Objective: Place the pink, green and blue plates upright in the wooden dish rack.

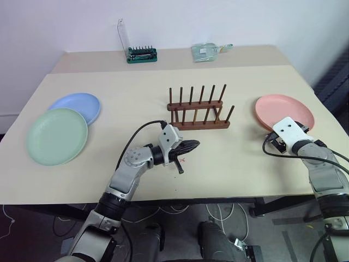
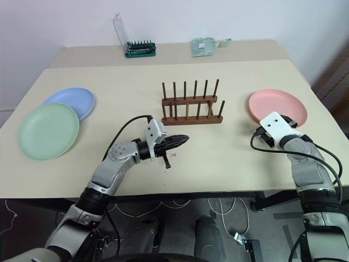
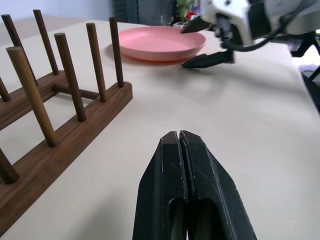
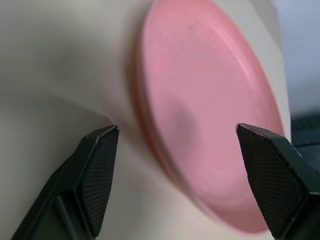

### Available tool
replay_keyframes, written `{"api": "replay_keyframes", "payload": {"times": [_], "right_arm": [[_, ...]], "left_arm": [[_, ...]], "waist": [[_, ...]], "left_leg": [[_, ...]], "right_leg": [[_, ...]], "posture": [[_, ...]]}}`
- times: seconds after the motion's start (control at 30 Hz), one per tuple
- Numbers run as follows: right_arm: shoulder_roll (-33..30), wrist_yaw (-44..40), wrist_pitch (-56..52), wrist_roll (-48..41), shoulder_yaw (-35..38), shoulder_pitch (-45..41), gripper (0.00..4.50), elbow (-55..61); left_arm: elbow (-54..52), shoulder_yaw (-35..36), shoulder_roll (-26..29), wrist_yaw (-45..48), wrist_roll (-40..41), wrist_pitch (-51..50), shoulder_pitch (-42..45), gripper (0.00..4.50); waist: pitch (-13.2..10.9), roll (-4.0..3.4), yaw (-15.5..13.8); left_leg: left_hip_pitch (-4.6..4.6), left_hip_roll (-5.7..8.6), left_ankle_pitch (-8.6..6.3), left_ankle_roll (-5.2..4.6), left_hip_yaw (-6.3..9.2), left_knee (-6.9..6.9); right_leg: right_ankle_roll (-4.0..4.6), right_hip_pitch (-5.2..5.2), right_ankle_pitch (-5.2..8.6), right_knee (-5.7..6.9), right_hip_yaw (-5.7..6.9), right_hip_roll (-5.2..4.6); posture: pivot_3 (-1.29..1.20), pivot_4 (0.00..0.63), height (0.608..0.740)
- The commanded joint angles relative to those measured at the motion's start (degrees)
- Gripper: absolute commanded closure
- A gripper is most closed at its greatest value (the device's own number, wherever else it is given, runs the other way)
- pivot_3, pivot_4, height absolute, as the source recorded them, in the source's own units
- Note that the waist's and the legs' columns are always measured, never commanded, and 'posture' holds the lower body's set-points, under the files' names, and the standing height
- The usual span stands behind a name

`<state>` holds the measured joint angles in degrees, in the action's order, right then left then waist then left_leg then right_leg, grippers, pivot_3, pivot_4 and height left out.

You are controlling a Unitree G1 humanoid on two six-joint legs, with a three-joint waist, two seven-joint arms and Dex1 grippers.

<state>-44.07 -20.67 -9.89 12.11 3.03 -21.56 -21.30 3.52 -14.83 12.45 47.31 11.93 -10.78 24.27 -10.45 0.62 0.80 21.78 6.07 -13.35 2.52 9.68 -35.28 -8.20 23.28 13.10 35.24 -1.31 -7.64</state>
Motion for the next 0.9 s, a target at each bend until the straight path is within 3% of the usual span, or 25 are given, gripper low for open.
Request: {"api": "replay_keyframes", "payload": {"times": [0.03,0.07,0.23,0.27,0.43,0.57,0.7,0.83,0.9], "right_arm": [[-1.44,0.23,2.59,1.3,-0.66,-2.04,1.22,-4.26],[-1.51,0.19,3.01,1.43,-0.77,-2.45,1.51,-4.71],[-1.47,0.22,4.28,1.69,-1.19,-3.82,4.12,-6.2],[-1.5,0.44,4.51,1.74,-1.27,-3.87,4.44,-6.19],[-1.91,1.98,7.48,2.72,-0.98,-3.95,4.44,-1.86],[1.17,-1.75,8.35,-7.15,4.4,-6.61,4.44,8.14],[6.15,-9.17,-1.26,-27.7,11.61,-10.81,4.44,20.52],[6.77,-14.42,-13.54,-43.28,14.88,-11.59,4.44,30.17],[7.89,-16.58,-21.14,-55.98,16.57,-11.77,4.44,35.19]], "left_arm": [[-2.71,0.68,0.48,-0.16,0.55,0.07,-0.62,4.5],[-2.88,0.78,0.54,-0.38,0.51,0.01,-0.75,4.5],[-3.1,0.88,0.65,-0.75,0.58,-0.29,-0.92,4.5],[-3.09,0.87,0.69,-0.89,0.46,-0.22,-0.91,4.5],[-2.33,1.19,1.08,-2.75,-1.13,1.18,-0.61,4.5],[-0.87,4.09,1.4,-4.71,-0.59,2.69,0.32,4.5],[-0.07,5.06,1.7,-4.25,0.0,2.85,1.01,4.5],[0.01,4.99,1.52,-4.0,-0.15,3.02,0.99,4.5],[-0.56,4.65,1.22,-3.7,0.06,2.91,0.64,4.5]], "waist": [[0.0,0.01,-0.04],[0.0,0.01,-0.04],[0.0,0.0,-0.08],[0.0,0.0,-0.09],[-0.01,-0.01,0.03],[-0.07,-0.11,0.36],[-0.08,-0.1,0.04],[-0.08,-0.07,-0.57],[-0.08,-0.07,-0.72]], "left_leg": [[0.0,0.0,0.0,0.0,0.0,0.0],[0.0,0.0,0.0,0.0,0.0,0.0],[0.02,0.02,0.0,-0.01,0.01,0.0],[0.02,0.02,0.0,-0.01,0.02,0.0],[0.02,0.01,0.0,-0.01,0.02,0.02],[0.03,0.0,0.0,-0.01,0.0,0.03],[0.06,-0.02,0.0,-0.01,0.03,0.02],[0.22,0.01,-0.02,-0.03,0.22,-0.01],[0.31,0.02,-0.03,-0.06,0.25,-0.04]], "right_leg": [[0.0,0.0,0.0,-0.01,0.0,0.0],[0.0,-0.01,0.0,-0.02,0.0,0.0],[0.0,0.0,0.0,-0.02,0.0,-0.01],[0.0,0.0,0.0,-0.03,0.0,-0.01],[0.0,0.02,0.0,-0.03,0.0,0.0],[-0.01,0.07,0.0,-0.01,-0.03,0.01],[-0.01,0.06,0.0,-0.02,-0.03,0.01],[-0.06,0.07,-0.02,-0.09,0.05,0.0],[-0.07,0.1,-0.03,-0.16,0.09,-0.01]], "posture": [[0.0,0.15,0.74],[0.0,0.15,0.74],[0.0,0.15,0.74],[0.0,0.15,0.74],[0.0,0.15,0.74],[0.0,0.15,0.74],[0.0,0.15,0.74],[0.0,0.15,0.74],[0.0,0.15,0.74]]}}
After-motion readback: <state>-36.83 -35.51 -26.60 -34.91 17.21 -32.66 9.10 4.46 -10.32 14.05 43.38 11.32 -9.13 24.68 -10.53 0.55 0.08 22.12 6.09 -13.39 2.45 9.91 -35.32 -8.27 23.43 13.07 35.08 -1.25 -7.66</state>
